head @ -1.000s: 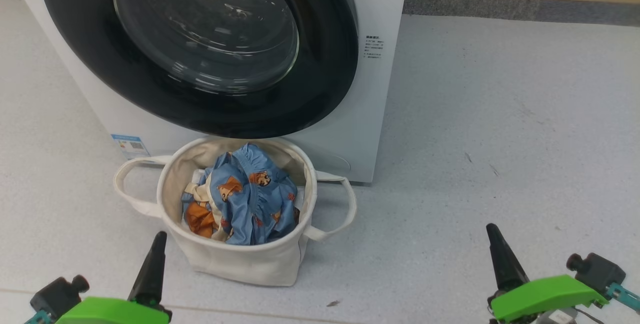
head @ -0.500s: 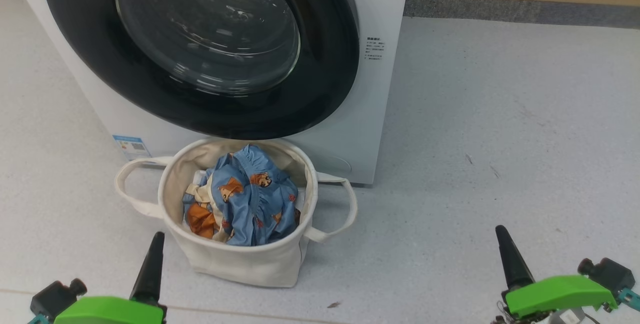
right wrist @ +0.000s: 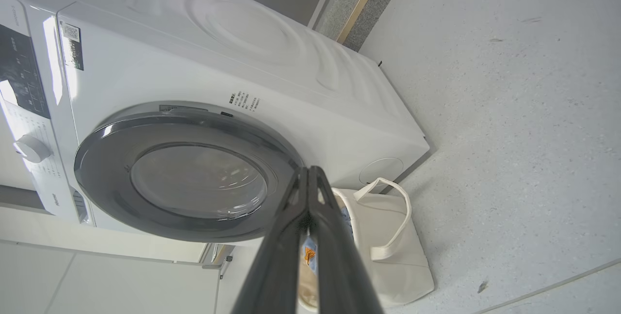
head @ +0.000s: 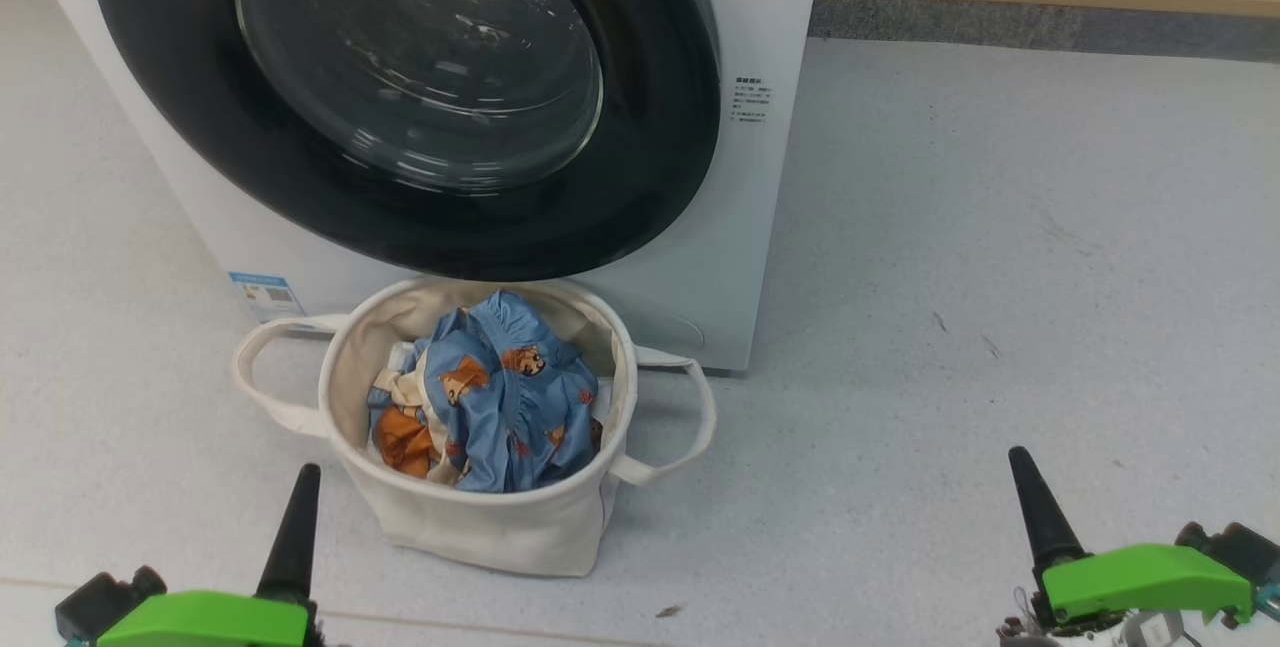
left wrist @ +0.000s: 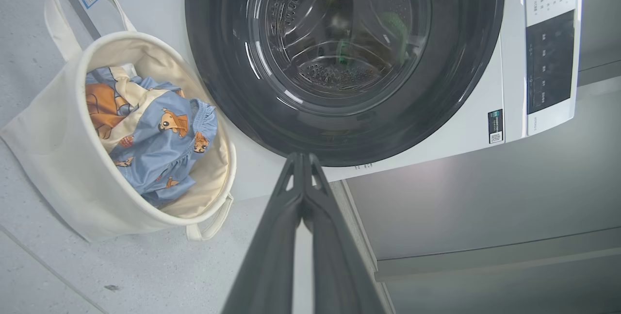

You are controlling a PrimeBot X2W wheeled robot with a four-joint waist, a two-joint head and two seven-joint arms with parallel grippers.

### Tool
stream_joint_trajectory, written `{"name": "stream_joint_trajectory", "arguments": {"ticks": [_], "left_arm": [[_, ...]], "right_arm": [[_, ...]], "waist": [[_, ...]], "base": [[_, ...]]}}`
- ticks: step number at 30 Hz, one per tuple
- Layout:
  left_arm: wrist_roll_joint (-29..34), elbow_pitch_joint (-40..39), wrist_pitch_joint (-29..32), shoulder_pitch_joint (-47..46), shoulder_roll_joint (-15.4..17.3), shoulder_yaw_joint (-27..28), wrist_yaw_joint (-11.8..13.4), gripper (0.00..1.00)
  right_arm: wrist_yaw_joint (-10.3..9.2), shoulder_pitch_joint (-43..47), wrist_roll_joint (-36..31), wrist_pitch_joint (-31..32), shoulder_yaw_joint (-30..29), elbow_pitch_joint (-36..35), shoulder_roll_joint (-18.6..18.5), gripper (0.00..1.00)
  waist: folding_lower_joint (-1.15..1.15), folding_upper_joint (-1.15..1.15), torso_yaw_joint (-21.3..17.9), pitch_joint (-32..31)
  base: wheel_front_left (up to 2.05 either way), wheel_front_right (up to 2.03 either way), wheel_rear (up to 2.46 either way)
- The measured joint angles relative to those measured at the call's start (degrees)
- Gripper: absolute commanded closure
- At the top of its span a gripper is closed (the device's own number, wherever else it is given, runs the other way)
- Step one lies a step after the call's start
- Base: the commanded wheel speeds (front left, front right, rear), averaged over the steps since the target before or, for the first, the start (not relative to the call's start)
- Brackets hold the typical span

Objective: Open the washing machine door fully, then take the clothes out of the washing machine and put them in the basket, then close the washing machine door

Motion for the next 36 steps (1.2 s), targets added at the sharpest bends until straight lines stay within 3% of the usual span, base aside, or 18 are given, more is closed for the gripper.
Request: {"name": "stream_joint_trajectory", "arguments": {"ticks": [36], "left_arm": [[-12.60,1.48,5.83,-0.01,-5.79,6.94,-0.01,1.00]], "right_arm": [[0.00,-1.51,21.23,3.47,-5.20,3.89,0.00,1.00]], "waist": [[0.00,0.00,0.38,-0.65]], "base": [[0.00,0.00,0.00]]}}
